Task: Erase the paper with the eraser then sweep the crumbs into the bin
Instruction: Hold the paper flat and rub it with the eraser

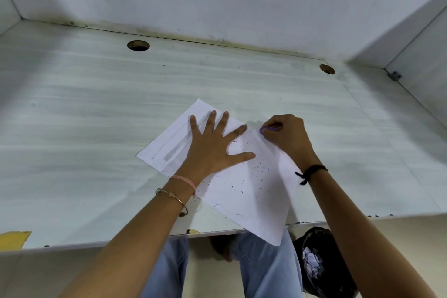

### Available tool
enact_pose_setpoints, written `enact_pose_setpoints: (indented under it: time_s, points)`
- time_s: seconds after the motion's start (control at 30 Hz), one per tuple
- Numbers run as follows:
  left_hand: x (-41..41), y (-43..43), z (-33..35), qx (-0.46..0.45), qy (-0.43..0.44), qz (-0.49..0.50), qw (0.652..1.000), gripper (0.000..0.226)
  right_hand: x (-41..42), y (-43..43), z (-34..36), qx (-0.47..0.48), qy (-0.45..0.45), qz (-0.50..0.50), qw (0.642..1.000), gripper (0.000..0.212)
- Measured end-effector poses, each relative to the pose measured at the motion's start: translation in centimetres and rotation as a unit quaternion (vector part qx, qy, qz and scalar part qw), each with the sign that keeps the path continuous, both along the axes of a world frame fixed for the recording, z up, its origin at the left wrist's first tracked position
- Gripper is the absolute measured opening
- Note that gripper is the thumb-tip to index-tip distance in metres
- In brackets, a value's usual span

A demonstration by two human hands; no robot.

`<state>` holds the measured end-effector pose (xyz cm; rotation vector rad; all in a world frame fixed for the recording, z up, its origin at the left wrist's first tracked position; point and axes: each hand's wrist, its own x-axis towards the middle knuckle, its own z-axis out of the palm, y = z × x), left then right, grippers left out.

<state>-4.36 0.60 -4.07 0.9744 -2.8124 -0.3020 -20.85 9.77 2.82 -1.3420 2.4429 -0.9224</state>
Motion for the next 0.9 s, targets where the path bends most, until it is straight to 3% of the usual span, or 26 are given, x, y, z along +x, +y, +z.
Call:
enact_pose_setpoints:
  time_s: [0.2,0.37,0.53,0.63,0.77,0.83,0.9]
  points:
    - [-0.1,0.0,-0.2,-0.013,-0.008,-0.002,1.0,0.082,2.9,-0.3,-0.8,0.014,0.006,0.078,0.997,0.006]
    - [0.1,0.0,0.1,0.001,-0.007,-0.003,1.0,0.085,-0.2,-0.3,0.1,0.007,0.019,0.001,1.0,0.007]
    - [-0.1,0.0,0.0,-0.009,-0.022,-0.003,1.0,0.084,2.7,0.2,-1.1,0.005,0.0,0.071,0.997,0.006]
    - [0.1,0.0,0.0,0.008,-0.01,-0.005,1.0,0.082,0.7,0.2,-1.1,-0.015,-0.018,0.003,1.0,0.006]
    - [0.2,-0.3,0.5,0.035,-0.004,-0.013,0.999,0.063,-0.1,0.0,-0.3,0.009,0.0,-0.008,1.0,0.011]
    - [0.3,-0.4,0.8,0.05,0.03,-0.011,0.998,0.056,1.3,0.4,-0.1,-0.025,-0.008,0.001,1.0,0.011]
    - [0.7,-0.5,1.6,0.136,0.144,0.007,0.98,0.05,3.0,0.8,-0.2,-0.067,-0.029,0.017,0.997,0.01]
